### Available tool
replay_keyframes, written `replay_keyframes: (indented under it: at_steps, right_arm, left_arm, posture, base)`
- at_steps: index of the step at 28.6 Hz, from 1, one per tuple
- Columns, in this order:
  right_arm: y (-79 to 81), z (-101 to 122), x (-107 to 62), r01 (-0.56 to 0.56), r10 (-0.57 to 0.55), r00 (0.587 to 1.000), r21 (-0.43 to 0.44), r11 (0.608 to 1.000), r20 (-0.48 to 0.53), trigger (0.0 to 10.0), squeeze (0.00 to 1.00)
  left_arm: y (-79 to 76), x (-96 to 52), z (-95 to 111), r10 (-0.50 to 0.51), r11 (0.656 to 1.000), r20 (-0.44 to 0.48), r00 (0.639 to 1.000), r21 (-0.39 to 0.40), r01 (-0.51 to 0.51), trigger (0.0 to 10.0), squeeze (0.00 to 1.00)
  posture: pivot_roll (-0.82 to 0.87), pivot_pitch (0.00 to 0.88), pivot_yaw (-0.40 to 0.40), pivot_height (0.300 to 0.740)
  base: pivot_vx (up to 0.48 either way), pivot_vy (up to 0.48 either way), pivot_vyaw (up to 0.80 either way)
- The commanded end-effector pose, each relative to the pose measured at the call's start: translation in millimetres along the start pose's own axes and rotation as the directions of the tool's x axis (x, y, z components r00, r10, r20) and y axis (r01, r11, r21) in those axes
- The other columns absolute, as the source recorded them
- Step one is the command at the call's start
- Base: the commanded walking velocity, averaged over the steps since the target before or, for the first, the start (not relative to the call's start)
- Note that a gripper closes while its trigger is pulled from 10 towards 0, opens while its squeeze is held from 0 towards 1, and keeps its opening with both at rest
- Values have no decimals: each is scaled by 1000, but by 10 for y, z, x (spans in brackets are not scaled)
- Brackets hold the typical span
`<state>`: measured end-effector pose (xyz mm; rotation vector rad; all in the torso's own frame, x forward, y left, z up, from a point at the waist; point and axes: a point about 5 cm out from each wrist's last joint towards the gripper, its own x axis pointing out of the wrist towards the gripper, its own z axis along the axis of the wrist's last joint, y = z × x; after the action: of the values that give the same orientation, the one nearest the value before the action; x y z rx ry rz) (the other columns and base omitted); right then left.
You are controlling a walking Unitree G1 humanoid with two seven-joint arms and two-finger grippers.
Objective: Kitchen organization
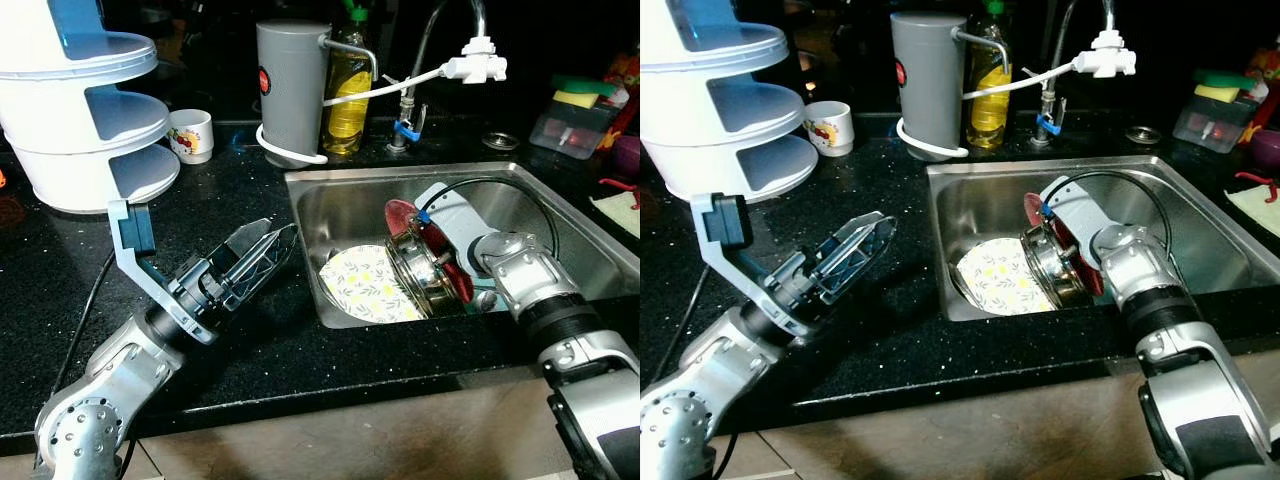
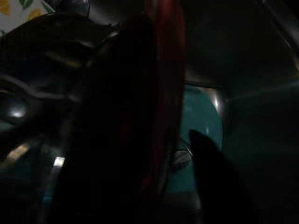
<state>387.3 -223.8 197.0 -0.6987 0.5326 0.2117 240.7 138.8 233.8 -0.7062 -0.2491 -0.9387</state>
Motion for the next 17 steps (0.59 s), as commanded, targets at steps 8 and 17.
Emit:
replay_keyframes:
  at_steps: [8,17]
  right_arm:
    - [49,118,-112,-168,130,965,155,974,230,10000,769]
    - [-81,35,-398,-357,28,787,418,835,617,10000,0]
  left_arm:
    - [-36,12,-10,-36,999,-31,999,12,36,10000,0]
    - [90,15,-34,58,996,-74,996,75,-53,10000,0]
  posture:
    - [13,0,-50,740]
    - [2,0,-42,740]
  base:
    - [0,0,0]
    - [0,0,0]
